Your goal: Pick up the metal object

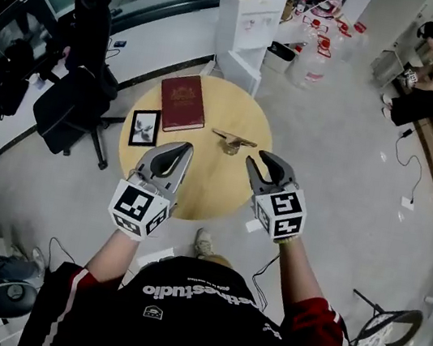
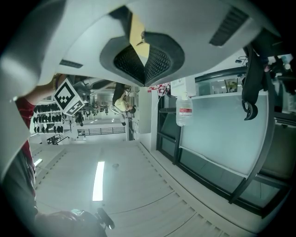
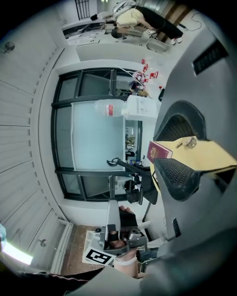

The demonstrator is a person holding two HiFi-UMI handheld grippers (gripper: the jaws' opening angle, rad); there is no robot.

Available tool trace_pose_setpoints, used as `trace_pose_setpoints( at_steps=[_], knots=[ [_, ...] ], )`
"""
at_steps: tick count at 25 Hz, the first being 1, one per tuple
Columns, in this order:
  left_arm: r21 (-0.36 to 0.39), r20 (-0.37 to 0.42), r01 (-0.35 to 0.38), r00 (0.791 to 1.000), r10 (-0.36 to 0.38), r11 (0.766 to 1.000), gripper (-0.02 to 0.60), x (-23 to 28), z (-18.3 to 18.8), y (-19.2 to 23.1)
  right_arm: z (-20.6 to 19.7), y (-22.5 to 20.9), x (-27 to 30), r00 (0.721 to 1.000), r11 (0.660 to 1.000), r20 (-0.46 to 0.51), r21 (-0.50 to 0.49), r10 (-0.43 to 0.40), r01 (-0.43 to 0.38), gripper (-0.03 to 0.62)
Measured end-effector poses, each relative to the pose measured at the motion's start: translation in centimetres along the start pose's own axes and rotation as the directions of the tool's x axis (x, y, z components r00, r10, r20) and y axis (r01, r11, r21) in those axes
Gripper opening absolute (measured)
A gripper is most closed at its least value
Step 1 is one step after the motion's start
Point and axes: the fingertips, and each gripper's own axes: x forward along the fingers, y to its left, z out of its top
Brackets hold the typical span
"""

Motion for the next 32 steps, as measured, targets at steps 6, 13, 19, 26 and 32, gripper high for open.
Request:
trace_pose_setpoints(
  at_steps=[6,13,19,26,32],
  knots=[
    [-0.01,-0.012,-0.016,1.0,0.016,1.0,0.017,1.6,-1.7,-0.1,-4.0,-0.3,3.7,0.995,0.994,-0.079,-0.087,0.059,-0.066,0.126],
    [-0.034,-0.039,-0.068,0.997,0.067,0.997,0.017,2.5,-3.6,1.3,-8.3,-0.6,8.9,0.978,0.977,-0.172,-0.157,0.118,-0.145,0.132],
    [-0.04,-0.064,-0.099,0.993,0.096,0.994,0.017,2.8,-4.2,2.1,-11.4,-0.9,12.1,0.96,0.96,-0.247,-0.211,0.129,-0.183,0.135],
    [-0.043,-0.086,-0.112,0.99,0.108,0.993,0.017,3.7,-4.7,3.0,-14.6,-1.6,15.4,0.937,0.95,-0.322,-0.224,0.138,-0.217,0.135],
    [-0.043,-0.088,-0.117,0.99,0.113,0.992,0.017,4.3,-4.8,3.3,-17.0,-1.9,17.7,0.918,0.939,-0.372,-0.246,0.138,-0.241,0.137]
  ],
)
